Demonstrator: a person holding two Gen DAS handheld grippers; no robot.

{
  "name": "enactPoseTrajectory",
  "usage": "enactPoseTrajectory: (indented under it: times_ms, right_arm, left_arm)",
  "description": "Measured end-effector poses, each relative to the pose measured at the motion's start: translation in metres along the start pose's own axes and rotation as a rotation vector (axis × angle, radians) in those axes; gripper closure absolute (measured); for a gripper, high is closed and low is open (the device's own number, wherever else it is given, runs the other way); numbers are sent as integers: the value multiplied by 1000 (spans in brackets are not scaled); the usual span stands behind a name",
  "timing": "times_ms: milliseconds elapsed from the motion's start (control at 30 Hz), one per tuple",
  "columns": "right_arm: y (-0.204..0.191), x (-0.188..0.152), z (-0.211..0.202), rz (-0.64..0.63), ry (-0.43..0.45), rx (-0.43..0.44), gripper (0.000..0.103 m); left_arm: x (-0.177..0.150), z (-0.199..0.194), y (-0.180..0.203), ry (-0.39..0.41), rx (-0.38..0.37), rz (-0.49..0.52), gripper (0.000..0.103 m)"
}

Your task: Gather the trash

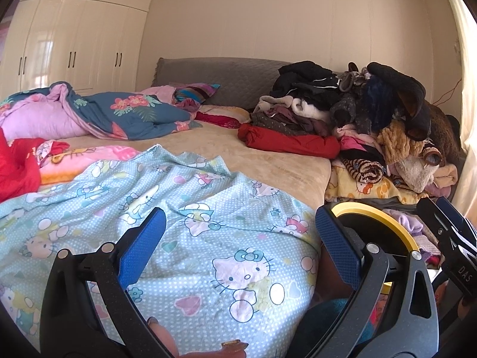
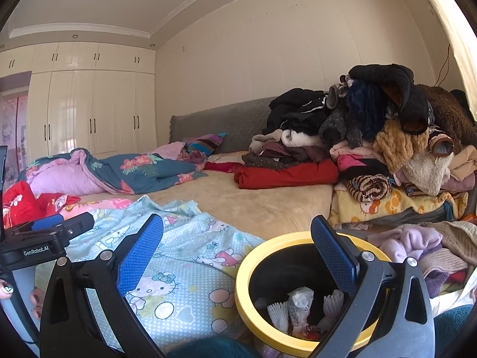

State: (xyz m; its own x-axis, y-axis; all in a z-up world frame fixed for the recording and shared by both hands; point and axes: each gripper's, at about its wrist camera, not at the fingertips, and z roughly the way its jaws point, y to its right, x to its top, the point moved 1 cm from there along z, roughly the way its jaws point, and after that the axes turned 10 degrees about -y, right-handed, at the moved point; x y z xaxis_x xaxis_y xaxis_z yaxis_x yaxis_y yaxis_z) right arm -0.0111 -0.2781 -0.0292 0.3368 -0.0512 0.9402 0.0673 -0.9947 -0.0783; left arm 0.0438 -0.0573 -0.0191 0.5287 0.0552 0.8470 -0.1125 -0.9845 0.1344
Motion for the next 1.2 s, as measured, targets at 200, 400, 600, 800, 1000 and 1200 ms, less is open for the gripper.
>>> enactPoseTrajectory:
  times_ms: [200,400,600,800,1000,1200]
  right_arm:
    - [1,-1,3,5,-12,-1,6]
    - [2,-1,3,2,-7,1,6]
    - [1,-2,3,5,-10,1,6]
    - [1,-2,3,5,-9,2,6]
    - [0,-2,4,5,-12,0,6]
    - [1,-2,4,3,-10,0,6]
  left_arm:
    - [-1,3,-3,-10,5,-5,11]
    - [-3,4,-2,-12,4,-4,11]
    - [-3,4,-2,-13,3,-4,11]
    - [-3,3,-1,-12,5,-3,11]
    - [-3,4,-1,-10,7,-2,11]
    - [-3,4,-1,-11,6,-2,11]
